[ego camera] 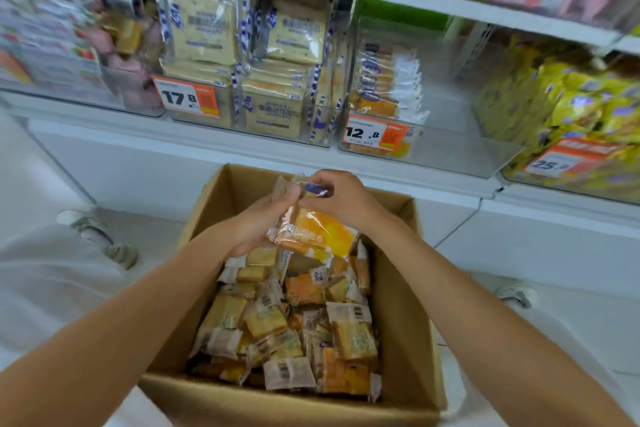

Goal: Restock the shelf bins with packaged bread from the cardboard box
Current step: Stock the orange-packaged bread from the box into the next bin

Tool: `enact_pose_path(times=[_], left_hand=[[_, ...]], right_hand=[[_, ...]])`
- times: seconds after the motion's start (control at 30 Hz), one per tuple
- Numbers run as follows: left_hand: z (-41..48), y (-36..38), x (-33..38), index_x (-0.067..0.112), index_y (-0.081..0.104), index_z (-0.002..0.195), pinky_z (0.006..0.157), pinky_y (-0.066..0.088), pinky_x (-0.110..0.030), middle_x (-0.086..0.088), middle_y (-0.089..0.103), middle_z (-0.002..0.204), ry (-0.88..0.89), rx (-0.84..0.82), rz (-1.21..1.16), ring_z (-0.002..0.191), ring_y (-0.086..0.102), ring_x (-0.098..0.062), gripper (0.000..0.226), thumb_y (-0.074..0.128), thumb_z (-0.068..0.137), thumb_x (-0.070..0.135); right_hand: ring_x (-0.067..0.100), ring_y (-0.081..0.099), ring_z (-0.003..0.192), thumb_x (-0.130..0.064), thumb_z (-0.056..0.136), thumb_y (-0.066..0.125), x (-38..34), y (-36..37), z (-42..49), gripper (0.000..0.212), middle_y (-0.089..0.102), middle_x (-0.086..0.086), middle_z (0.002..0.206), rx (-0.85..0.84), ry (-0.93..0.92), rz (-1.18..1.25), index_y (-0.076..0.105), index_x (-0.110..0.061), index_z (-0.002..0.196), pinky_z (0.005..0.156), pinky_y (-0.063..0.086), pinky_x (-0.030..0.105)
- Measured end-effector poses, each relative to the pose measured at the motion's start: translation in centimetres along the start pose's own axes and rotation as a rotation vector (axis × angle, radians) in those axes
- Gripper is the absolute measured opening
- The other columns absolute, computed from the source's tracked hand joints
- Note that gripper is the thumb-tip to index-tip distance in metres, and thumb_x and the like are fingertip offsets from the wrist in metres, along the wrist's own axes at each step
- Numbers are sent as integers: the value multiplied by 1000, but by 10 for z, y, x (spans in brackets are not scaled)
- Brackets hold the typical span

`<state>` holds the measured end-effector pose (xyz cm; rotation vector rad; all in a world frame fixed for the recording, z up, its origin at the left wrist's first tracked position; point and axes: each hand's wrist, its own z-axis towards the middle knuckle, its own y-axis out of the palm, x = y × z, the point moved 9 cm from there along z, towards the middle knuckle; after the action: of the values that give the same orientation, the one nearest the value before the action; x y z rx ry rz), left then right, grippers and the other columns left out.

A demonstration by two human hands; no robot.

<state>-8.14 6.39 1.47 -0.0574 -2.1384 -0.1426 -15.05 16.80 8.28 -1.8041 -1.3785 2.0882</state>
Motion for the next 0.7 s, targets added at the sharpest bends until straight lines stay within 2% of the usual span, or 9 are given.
enact_pose_path(times=[0.07, 0.13, 0.2, 0.27, 0.4, 0.47, 0.53, 0.6, 0.7], left_hand=[[-6, -4, 10, 25, 57, 132, 100, 50, -50, 1, 58, 136, 14, 83, 19, 122, 57, -22, 77, 65, 73, 74], [-8, -7, 17, 19, 64, 119, 99, 49, -48, -8, 70, 119, 47, 117, -89, 111, 65, -26, 44, 60, 91, 52], [-9, -6, 28, 16, 62, 125, 103, 46, -49, -9, 72, 117, 94, 103, -231, 110, 67, -27, 38, 51, 99, 42], [-14, 6, 45, 19, 62, 124, 105, 44, -50, -7, 72, 116, 140, 47, -291, 110, 67, -26, 36, 43, 103, 40], [-15, 41, 96, 21, 56, 133, 94, 50, -47, -7, 65, 129, 219, 13, -95, 121, 59, -23, 63, 60, 84, 61], [-10, 52, 125, 20, 55, 133, 102, 46, -50, -3, 61, 133, 284, 52, 25, 128, 52, -21, 91, 75, 60, 71], [-5, 68, 158, 20, 54, 127, 110, 37, -47, 4, 58, 132, 354, 80, 127, 128, 50, -20, 76, 72, 70, 67], [5, 81, 192, 25, 48, 121, 99, 42, -39, 7, 52, 123, 441, 110, 252, 119, 50, -15, 43, 59, 91, 54], [28, 97, 241, 20, 50, 108, 76, 47, -25, 7, 58, 98, 605, 219, 460, 86, 56, -10, 38, 45, 97, 56]], right_hand=[[11, 50, 120, -44, 78, 78, -3, -12, -4, 47, 55, -5, 129, 42, -28, -67, 63, -29, 119, 101, 40, 32], [13, 23, 145, -59, 76, 73, 6, -41, -15, 80, 28, -5, 156, 155, 51, -65, 42, -32, 144, 118, 22, 37], [18, 22, 147, -71, 67, 70, 31, -60, -28, 110, 20, -4, 161, 179, 230, 118, 17, -31, 154, 118, 26, 42], [22, 40, 139, -75, 53, 77, 54, -51, -39, 126, 37, 0, 155, 33, 391, 430, 17, -29, 154, 112, 38, 47], [28, 62, 118, -20, 88, 70, 53, -60, -38, 40, 68, 8, 123, -7, 339, 745, 59, -15, 126, 107, 43, 50], [30, 63, 116, -9, 91, 64, 45, -85, -35, 38, 67, 12, 123, 43, 277, 811, 58, -11, 128, 100, 51, 44], [26, 67, 105, -8, 90, 65, 42, -113, -31, 40, 68, 12, 121, 65, 247, 853, 57, -8, 129, 78, 57, 33], [26, 68, 99, -8, 87, 68, 49, -147, -26, 43, 68, 14, 118, 143, 254, 844, 58, -4, 129, 71, 56, 30], [30, 68, 104, -3, 82, 72, 70, -206, -17, 52, 68, 17, 119, 327, 249, 844, 54, -1, 131, 82, 57, 37]])
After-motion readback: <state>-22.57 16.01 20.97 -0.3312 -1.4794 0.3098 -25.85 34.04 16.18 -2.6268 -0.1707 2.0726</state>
